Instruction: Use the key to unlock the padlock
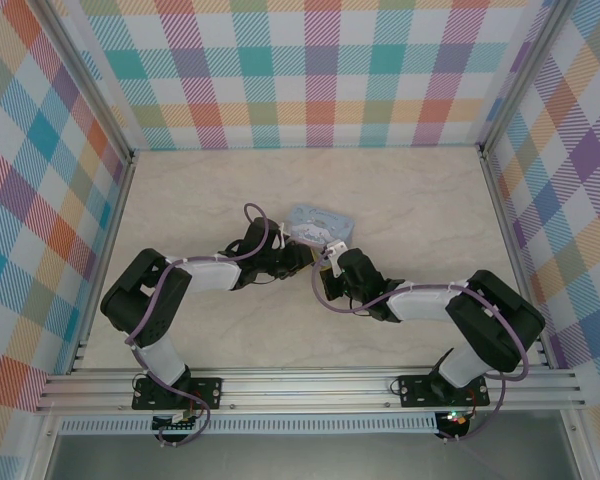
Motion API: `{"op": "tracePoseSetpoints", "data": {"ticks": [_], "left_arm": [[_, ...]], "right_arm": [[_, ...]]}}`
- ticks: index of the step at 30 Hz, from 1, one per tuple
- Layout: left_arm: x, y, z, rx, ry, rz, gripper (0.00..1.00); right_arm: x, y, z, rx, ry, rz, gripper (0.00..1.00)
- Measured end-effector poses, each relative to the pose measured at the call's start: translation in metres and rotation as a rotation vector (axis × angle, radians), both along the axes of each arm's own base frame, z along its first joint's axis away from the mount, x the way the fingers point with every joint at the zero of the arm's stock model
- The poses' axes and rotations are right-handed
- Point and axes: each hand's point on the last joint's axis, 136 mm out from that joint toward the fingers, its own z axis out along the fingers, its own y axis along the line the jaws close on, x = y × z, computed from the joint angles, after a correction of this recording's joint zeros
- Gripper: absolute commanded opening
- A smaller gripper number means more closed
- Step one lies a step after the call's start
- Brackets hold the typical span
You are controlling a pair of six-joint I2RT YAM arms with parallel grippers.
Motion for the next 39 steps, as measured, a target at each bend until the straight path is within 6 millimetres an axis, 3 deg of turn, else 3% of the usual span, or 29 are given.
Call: {"op": "tracePoseSetpoints", "data": {"ticks": [16, 39], "left_arm": [[0.000, 0.000, 0.000, 0.000, 0.000, -0.001, 0.22], [0.000, 0.000, 0.000, 0.000, 0.000, 0.000, 0.22]], "right_arm": [[-0.003, -0.009, -0.009, -0.015, 0.016, -0.023, 0.03], [0.002, 0.001, -0.008, -0.004, 0.022, 0.001, 0.03]]}}
